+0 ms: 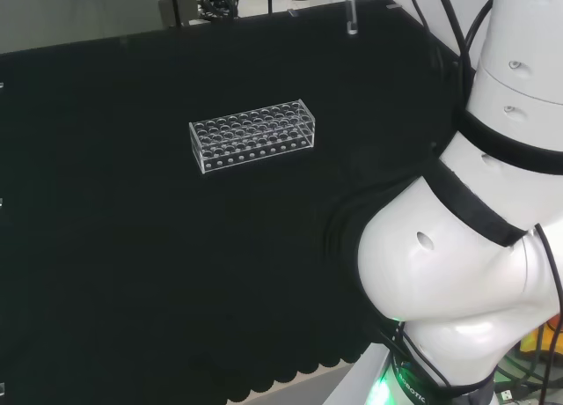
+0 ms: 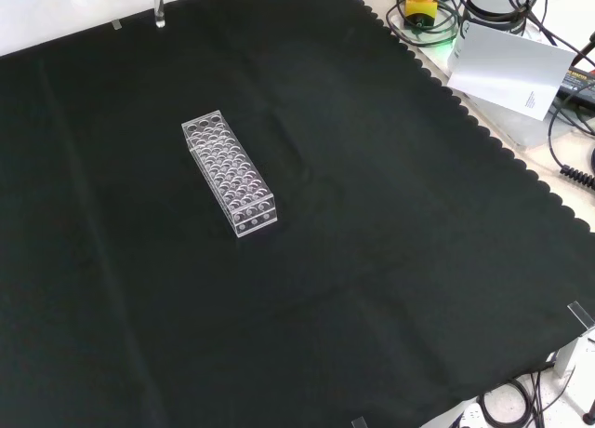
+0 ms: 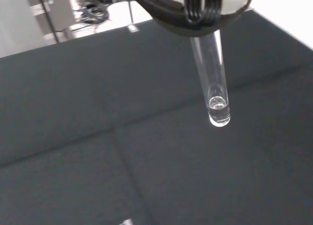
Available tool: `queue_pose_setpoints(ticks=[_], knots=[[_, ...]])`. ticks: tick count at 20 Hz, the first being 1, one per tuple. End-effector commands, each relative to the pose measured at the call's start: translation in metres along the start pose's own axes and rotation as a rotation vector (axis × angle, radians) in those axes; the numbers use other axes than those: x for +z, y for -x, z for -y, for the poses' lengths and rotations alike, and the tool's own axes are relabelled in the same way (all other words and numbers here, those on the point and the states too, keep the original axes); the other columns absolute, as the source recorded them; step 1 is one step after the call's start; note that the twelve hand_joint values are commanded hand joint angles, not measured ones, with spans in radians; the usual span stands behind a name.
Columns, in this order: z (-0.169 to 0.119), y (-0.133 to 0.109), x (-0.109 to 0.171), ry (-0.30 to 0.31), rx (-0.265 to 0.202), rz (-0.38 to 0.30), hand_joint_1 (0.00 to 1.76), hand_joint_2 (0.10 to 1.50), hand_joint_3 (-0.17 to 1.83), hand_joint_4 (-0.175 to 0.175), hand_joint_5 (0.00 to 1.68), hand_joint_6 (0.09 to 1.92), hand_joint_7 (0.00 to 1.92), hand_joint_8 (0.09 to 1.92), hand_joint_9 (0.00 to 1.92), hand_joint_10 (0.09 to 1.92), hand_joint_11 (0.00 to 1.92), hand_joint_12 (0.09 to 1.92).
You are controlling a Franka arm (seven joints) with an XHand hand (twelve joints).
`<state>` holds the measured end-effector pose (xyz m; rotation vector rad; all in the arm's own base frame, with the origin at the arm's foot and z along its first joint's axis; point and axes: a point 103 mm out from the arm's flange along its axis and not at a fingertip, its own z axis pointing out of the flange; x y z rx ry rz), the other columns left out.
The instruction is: Shake the test tube.
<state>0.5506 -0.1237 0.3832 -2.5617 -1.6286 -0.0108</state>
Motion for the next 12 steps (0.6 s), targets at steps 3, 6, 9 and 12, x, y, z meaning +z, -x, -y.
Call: queue_pose_setpoints(ticks=[3,6,9,12], knots=[[0.021,-0.088,0.02,-0.055,-0.173,-0.105,1.41,1.0,0.0,-0.175,1.24,0.25,1.24,0.92,1.17,0.68,1.08,1.07],[0.032,-0.123,0.024,-0.078,-0.244,-0.138,1.41,1.0,0.0,-0.175,1.24,0.25,1.24,0.92,1.17,0.68,1.08,1.07],[0.043,-0.152,0.026,-0.093,-0.319,-0.166,1.41,1.0,0.0,-0.175,1.24,0.25,1.24,0.92,1.17,0.68,1.08,1.07],[0.05,-0.171,0.025,-0.108,-0.369,-0.192,1.41,1.0,0.0,-0.175,1.24,0.25,1.24,0.92,1.17,0.68,1.08,1.07]])
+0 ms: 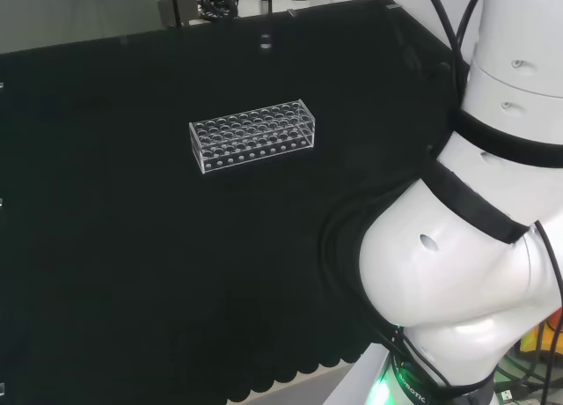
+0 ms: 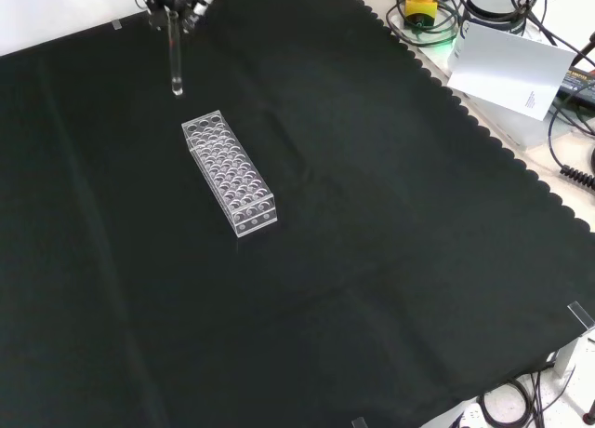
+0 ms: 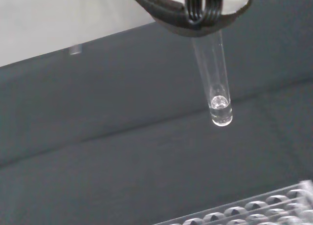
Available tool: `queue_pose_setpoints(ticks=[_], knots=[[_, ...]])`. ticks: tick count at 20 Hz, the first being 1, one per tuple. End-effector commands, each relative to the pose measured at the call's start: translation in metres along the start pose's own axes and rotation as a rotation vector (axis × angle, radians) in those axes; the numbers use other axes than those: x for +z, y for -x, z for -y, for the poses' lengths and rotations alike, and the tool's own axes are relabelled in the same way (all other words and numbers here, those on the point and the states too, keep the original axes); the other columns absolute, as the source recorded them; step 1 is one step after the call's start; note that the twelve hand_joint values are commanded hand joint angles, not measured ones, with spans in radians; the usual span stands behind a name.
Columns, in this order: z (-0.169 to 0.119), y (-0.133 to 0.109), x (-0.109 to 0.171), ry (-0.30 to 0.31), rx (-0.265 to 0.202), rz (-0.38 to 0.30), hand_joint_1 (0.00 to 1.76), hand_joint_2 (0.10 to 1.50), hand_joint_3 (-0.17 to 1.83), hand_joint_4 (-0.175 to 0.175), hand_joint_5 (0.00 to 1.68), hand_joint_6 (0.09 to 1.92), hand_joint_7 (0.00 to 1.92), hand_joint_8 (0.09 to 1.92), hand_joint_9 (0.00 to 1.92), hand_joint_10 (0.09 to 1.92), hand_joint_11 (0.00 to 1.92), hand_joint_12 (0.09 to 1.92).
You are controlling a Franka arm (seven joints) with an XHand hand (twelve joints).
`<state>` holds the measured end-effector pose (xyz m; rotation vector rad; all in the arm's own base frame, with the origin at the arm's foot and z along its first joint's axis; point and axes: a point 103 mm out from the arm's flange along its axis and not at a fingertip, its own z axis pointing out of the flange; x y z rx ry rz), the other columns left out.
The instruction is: Shake the test tube.
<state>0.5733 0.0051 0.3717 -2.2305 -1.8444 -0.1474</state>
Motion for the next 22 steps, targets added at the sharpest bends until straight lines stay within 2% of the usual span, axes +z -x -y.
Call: queue_pose_setpoints(ticks=[1,4,6,11,16,22], knots=[[0.006,-0.051,0.01,-0.038,-0.127,-0.057,1.41,1.0,0.0,-0.175,1.24,0.25,1.24,0.92,1.17,0.68,1.08,1.07],[0.006,-0.058,0.009,-0.038,-0.148,-0.063,1.41,1.0,0.0,-0.175,1.24,0.24,1.24,0.92,1.17,0.68,1.08,1.07],[0.005,-0.055,0.009,-0.041,-0.146,-0.056,1.41,1.0,0.0,-0.175,1.24,0.24,1.24,0.92,1.17,0.68,1.08,1.07],[-0.001,-0.026,0.012,-0.047,-0.105,-0.002,1.41,1.0,0.0,-0.175,1.24,0.24,1.24,0.92,1.17,0.68,1.08,1.07],[-0.01,0.032,0.016,-0.058,0.002,0.068,1.41,1.0,0.0,-0.175,1.24,0.24,1.24,0.92,1.17,0.68,1.08,1.07],[-0.02,0.106,0.006,-0.039,0.175,0.101,1.41,1.0,0.0,-0.175,1.24,0.24,1.24,0.92,1.17,0.68,1.08,1.07]])
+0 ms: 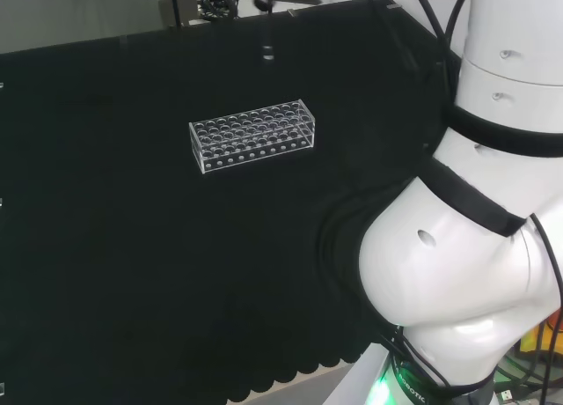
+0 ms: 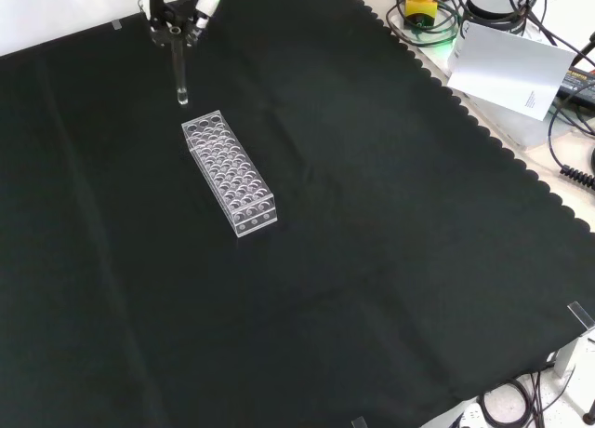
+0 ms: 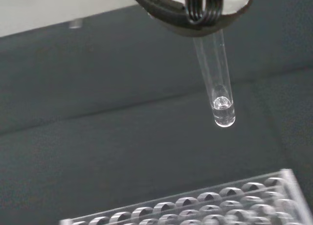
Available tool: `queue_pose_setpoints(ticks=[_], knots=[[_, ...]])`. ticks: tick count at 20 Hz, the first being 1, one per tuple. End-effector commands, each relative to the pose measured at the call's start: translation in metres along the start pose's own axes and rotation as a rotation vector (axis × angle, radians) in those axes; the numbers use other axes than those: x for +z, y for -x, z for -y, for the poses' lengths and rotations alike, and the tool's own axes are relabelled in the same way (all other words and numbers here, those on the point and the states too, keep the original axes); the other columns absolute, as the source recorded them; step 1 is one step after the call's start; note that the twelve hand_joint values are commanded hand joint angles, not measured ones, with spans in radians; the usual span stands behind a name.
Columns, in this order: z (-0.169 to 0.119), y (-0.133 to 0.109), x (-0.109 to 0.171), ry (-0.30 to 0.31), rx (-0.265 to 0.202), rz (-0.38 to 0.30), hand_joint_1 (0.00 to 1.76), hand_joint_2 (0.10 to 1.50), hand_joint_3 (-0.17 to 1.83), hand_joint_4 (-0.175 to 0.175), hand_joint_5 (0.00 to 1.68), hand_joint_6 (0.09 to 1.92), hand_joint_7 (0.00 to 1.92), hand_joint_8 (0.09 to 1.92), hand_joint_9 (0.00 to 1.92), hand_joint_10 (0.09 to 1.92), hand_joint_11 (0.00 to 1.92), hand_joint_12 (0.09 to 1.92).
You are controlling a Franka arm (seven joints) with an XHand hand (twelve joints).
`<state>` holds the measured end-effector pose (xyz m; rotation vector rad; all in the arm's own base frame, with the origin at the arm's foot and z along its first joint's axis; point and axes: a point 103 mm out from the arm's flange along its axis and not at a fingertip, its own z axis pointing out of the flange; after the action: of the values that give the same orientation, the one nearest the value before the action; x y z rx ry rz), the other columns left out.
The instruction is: Shake the test tube.
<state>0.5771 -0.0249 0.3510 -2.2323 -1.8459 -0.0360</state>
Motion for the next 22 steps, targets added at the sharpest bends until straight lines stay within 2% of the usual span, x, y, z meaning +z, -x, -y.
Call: queue_pose_setpoints(ticks=[1,5,10,17,22], knots=[[-0.009,0.083,-0.004,0.011,0.189,0.04,1.41,1.0,0.0,-0.175,1.24,0.24,1.24,0.92,1.17,0.68,1.08,1.07],[-0.009,0.109,-0.011,0.028,0.249,0.036,1.41,1.0,0.0,-0.175,1.24,0.23,1.24,0.92,1.17,0.68,1.08,1.07],[-0.008,0.111,-0.006,0.028,0.257,-0.003,1.41,1.0,0.0,-0.175,1.24,0.23,1.24,0.92,1.17,0.68,1.08,1.07],[-0.009,0.082,0.008,0.017,0.21,-0.085,1.41,1.0,0.0,-0.175,1.24,0.23,1.24,0.92,1.17,0.68,1.08,1.07],[-0.014,0.057,0.014,0.01,0.16,-0.106,1.41,1.0,0.0,-0.175,1.25,0.23,1.24,0.92,1.17,0.68,1.08,1.07]])
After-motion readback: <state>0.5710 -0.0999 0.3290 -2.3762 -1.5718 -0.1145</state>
